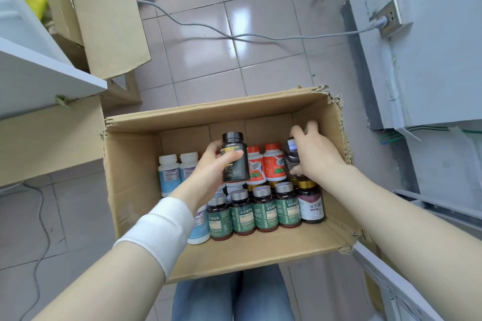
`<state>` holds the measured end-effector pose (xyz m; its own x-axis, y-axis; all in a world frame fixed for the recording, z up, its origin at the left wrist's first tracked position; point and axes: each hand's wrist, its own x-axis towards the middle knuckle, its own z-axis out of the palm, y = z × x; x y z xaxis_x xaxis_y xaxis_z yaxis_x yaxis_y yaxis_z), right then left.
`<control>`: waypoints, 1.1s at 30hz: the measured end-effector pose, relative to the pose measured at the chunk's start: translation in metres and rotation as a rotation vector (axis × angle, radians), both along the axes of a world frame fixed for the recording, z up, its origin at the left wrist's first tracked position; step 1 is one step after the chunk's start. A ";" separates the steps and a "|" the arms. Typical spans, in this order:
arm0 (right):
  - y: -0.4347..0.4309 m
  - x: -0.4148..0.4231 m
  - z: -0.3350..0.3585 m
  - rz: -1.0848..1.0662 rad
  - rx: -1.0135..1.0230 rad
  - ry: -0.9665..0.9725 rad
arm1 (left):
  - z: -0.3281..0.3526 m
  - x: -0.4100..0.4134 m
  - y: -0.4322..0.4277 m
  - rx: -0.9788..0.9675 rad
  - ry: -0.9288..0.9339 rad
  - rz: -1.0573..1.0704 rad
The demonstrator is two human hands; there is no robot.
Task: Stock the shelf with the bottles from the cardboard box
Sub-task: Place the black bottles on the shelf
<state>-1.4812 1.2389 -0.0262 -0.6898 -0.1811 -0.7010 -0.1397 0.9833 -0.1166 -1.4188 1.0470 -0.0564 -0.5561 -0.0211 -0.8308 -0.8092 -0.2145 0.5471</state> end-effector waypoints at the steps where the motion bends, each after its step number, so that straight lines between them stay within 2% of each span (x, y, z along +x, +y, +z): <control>1: 0.002 0.002 0.010 -0.059 -0.064 0.024 | 0.007 0.001 -0.001 0.006 0.019 0.003; 5: 0.012 0.022 0.055 -0.324 -0.310 0.127 | 0.048 0.011 -0.011 0.073 0.068 0.022; 10: 0.019 0.068 0.115 -0.850 -0.685 0.088 | 0.112 0.030 -0.022 0.113 0.130 -0.018; 17: -0.005 0.184 0.190 -1.223 -0.952 0.193 | 0.202 0.079 -0.035 0.260 0.211 -0.188; 20: -0.030 0.242 0.226 -1.446 -1.147 0.216 | 0.237 0.105 -0.044 0.385 0.230 -0.243; 28: -0.063 0.368 0.317 -1.791 -1.763 0.162 | 0.338 0.178 -0.036 0.529 0.388 -0.479; 33: -0.041 0.438 0.368 -1.858 -1.842 0.256 | 0.391 0.232 0.010 0.624 0.433 -0.540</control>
